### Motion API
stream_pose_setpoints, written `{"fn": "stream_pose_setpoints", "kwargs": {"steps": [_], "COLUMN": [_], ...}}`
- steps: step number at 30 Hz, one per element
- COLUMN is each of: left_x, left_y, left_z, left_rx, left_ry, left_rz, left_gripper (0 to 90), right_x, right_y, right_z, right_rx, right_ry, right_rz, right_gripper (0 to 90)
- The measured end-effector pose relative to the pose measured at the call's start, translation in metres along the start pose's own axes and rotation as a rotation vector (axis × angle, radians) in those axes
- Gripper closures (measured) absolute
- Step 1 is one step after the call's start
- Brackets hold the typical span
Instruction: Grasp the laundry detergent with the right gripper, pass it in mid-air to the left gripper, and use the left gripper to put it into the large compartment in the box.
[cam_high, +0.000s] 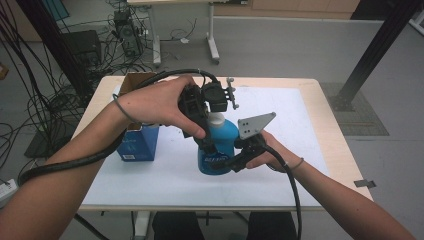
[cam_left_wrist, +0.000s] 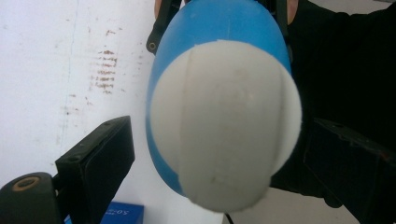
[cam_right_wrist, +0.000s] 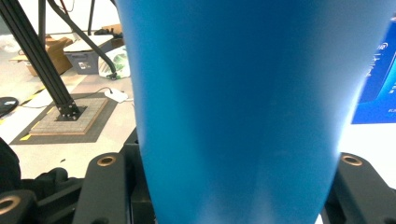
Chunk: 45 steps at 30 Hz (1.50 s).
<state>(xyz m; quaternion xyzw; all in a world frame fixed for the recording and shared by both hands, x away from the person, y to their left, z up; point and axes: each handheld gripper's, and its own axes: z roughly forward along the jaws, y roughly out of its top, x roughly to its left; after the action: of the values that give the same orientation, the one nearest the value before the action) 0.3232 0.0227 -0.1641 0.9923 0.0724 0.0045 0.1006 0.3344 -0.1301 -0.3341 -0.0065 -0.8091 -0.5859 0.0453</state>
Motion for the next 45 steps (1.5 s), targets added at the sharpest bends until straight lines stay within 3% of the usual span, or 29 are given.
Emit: {"fn": "stream_pose_setpoints", "kwargs": {"steps": [45], "left_x": [-0.0007], "left_y": [0.0014], "left_z": [0.0009], "left_rx": [0.006], "left_ry": [-0.006], "left_rz": [-0.005], "left_gripper": [9.0], "right_x": [0.0004], "right_y": [-0.0021], "right_z": [-0.0018], "right_rx": [0.005], "right_ry": [-0.001], "right_rz": [0.000], "right_gripper": [41.4]}}
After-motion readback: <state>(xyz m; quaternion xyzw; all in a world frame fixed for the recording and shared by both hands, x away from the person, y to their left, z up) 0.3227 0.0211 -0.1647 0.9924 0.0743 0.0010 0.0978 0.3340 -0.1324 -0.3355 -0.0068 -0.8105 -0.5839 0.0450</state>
